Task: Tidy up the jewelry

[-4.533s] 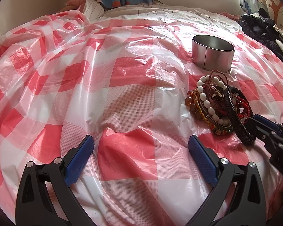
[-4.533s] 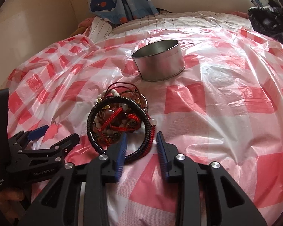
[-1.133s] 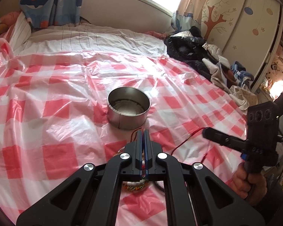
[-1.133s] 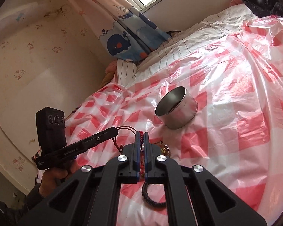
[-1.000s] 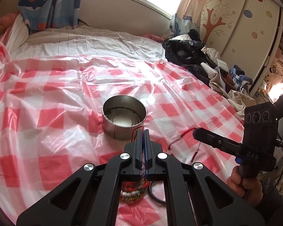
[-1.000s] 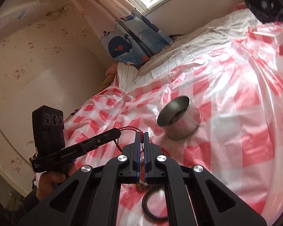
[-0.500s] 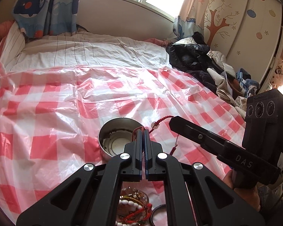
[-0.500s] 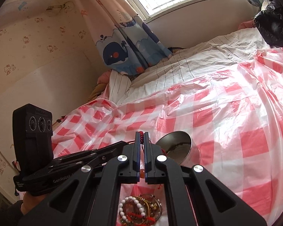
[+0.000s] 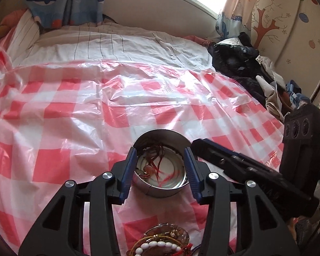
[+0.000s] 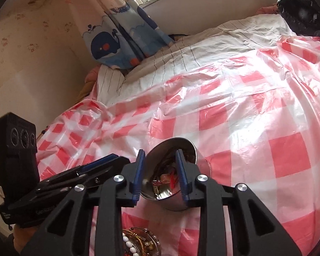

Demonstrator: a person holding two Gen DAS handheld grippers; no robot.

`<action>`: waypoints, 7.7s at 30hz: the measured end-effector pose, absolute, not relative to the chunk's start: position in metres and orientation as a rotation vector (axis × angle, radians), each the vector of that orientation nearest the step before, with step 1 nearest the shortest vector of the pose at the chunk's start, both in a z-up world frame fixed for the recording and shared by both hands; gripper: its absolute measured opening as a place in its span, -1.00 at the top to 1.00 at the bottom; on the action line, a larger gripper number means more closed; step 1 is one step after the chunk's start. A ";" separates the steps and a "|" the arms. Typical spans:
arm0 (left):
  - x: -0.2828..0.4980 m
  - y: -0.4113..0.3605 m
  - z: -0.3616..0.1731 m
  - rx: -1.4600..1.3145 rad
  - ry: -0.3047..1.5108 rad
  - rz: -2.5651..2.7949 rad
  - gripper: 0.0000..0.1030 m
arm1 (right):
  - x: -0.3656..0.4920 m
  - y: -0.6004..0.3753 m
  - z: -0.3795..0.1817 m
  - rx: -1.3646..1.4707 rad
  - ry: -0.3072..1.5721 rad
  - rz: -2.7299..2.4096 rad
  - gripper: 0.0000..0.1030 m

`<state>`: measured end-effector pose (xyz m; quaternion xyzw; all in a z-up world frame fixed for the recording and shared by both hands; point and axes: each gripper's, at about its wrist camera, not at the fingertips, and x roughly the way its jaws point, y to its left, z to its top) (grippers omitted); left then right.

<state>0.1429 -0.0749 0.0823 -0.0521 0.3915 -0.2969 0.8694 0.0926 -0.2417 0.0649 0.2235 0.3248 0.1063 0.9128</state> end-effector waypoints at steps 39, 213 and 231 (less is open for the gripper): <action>0.046 -0.052 0.031 0.182 0.897 -0.550 0.17 | -0.031 -0.191 0.034 0.205 0.836 0.212 -0.01; 0.050 -0.001 0.076 -0.008 0.778 -0.404 -0.36 | -0.037 -0.229 0.057 0.394 0.652 0.189 -0.25; 0.028 -0.073 0.029 0.474 0.725 -0.469 0.24 | -0.034 -0.230 0.049 0.414 0.683 0.194 -0.29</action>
